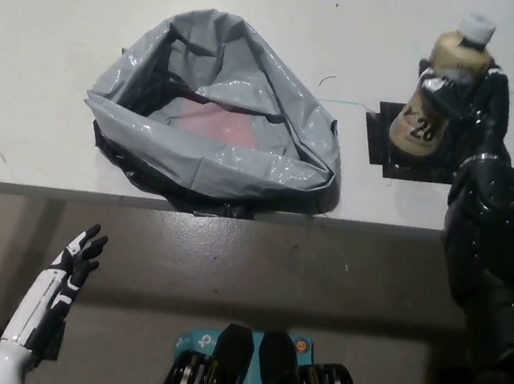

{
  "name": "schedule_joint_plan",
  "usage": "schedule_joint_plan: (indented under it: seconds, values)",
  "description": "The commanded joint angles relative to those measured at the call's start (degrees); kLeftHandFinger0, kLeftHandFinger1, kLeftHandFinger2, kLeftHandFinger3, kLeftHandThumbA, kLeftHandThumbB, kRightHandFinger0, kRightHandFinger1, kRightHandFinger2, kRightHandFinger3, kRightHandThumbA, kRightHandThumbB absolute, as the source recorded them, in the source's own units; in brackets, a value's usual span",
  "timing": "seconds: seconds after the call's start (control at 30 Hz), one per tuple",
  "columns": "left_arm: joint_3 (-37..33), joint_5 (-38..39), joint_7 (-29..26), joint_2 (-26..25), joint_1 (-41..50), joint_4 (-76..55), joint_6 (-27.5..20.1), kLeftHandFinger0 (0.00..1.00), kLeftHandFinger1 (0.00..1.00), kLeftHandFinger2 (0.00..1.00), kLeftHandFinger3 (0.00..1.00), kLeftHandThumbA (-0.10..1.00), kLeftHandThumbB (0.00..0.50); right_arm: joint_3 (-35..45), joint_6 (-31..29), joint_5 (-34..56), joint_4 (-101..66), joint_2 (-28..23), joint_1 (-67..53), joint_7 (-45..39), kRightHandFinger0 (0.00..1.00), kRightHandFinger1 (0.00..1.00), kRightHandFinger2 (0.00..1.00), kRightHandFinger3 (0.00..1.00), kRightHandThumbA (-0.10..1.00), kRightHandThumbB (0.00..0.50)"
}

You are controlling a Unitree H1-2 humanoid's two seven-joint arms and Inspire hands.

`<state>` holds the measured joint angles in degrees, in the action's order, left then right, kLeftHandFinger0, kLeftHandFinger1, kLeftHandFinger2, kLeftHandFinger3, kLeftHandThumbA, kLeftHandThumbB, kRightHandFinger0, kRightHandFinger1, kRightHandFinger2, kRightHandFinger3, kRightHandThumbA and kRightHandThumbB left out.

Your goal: Use the right hand to pick up a bottle of protein shake and place it into a plastic bag on the left side

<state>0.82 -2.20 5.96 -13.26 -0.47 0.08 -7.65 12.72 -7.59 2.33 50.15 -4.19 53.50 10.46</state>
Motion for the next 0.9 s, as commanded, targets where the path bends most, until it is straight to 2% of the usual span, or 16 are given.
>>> schedule_joint_plan:
  seconds: [0.0,0.07,0.1,0.17,0.3,0.33,0.4,0.47,0.53,0.57,0.6,0.63,0.67,0.73,0.8,0.87]
  values:
    - [0.37,-1.23,-0.33,-0.89,-0.93,-1.72,-0.53,1.0,1.0,1.0,1.0,0.95,0.37,0.58,-2.04,2.27,-4.74,-0.27,2.83,-0.02,0.0,0.26,0.58,0.27,0.23,0.316]
    - [0.35,-1.28,-0.31,-0.83,-0.99,-1.69,-0.57,1.0,1.0,1.0,1.0,0.94,0.354,0.2,-2.36,2.32,-6.52,-0.38,2.47,-0.61,0.0,0.27,0.57,0.26,0.21,0.305]
    - [0.32,-1.04,-0.15,-0.76,-1.06,-1.82,-0.15,1.0,1.0,1.0,1.0,0.93,0.354,0.19,-2.93,2.74,-7.91,-0.45,2.35,-1.16,0.0,0.27,0.58,0.19,0.18,0.301]
    - [0.31,-0.87,0.02,-0.75,-1.14,-1.81,0.16,1.0,1.0,1.0,1.0,0.93,0.356,0.01,-4.13,2.63,-9.26,-0.53,2.3,-1.14,0.0,0.27,0.57,0.13,0.15,0.295]
    - [0.2,-1.22,-0.08,-0.6,-1.18,-1.93,0.78,1.0,1.0,1.0,1.0,0.94,0.356,-2.0,0.84,2.17,-21.48,0.58,2.07,-2.03,0.0,0.26,0.56,0.02,0.19,0.301]
    - [0.22,-1.11,-0.01,-0.62,-1.36,-1.94,0.98,1.0,1.0,1.0,1.0,0.93,0.356,-2.27,0.93,2.19,-22.31,0.68,2.36,-2.18,0.0,0.27,0.59,0.04,0.19,0.303]
    - [0.11,-1.56,-0.1,-0.62,-1.34,-2.16,1.14,1.0,1.0,1.0,1.0,0.94,0.352,-4.09,1.94,0.98,-26.13,0.74,2.81,-3.07,0.01,0.3,0.64,0.15,0.24,0.297]
    - [-0.01,-1.42,0.12,-0.61,-1.5,-2.07,1.23,1.0,1.0,1.0,1.0,0.95,0.346,-7.0,3.27,-1.93,-30.88,1.11,3.9,-3.07,0.04,0.34,0.66,0.14,0.25,0.268]
    - [-0.04,-1.19,0.36,-0.69,-1.53,-1.98,1.25,1.0,1.0,1.0,1.0,0.96,0.353,-9.87,5.59,-5.05,-33.42,1.49,4.66,-2.65,0.01,0.31,0.6,0.18,0.28,0.258]
    - [0.02,-1.08,0.46,-0.81,-1.41,-2.09,1.35,1.0,1.0,1.0,1.0,0.97,0.36,-11.31,6.87,-6.33,-34.17,1.78,4.99,-2.35,0.0,0.28,0.56,0.26,0.28,0.26]
    - [0.2,-0.85,0.59,-1.06,-1.26,-2.11,1.13,1.0,1.0,1.0,1.0,0.97,0.354,-13.53,7.73,-8.97,-33.9,2.19,5.77,-1.62,0.0,0.27,0.54,0.29,0.32,0.262]
    - [0.05,-0.82,0.53,-0.78,-1.37,-1.75,0.61,1.0,1.0,1.0,1.0,0.97,0.347,-15.11,7.86,-10.49,-33.54,2.0,6.28,-1.64,0.0,0.25,0.52,0.39,0.33,0.256]
    - [-0.11,-0.89,0.61,-0.8,-1.53,-1.46,0.05,1.0,1.0,1.0,1.0,0.98,0.335,-16.67,7.54,-11.4,-32.63,2.11,6.81,-1.85,0.0,0.27,0.56,0.43,0.34,0.257]
    - [-0.13,-0.57,0.93,-1.11,-1.51,-0.93,-0.99,1.0,1.0,1.0,1.0,0.98,0.317,-19.43,7.0,-13.17,-29.99,2.88,8.09,-1.53,0.0,0.29,0.58,0.51,0.38,0.284]
    - [0.01,-0.31,1.0,-1.31,-1.33,-0.52,-1.77,1.0,1.0,1.0,1.0,1.0,0.312,-21.04,4.98,-12.91,-26.47,4.0,9.42,-1.93,0.0,0.32,0.61,0.57,0.36,0.289]
    - [-0.09,0.09,1.28,-1.22,-1.0,-0.55,-1.35,1.0,1.0,1.0,1.0,1.0,0.307,-22.8,3.37,-12.9,-20.77,6.0,11.09,-2.14,0.02,0.33,0.59,0.54,0.35,0.314]
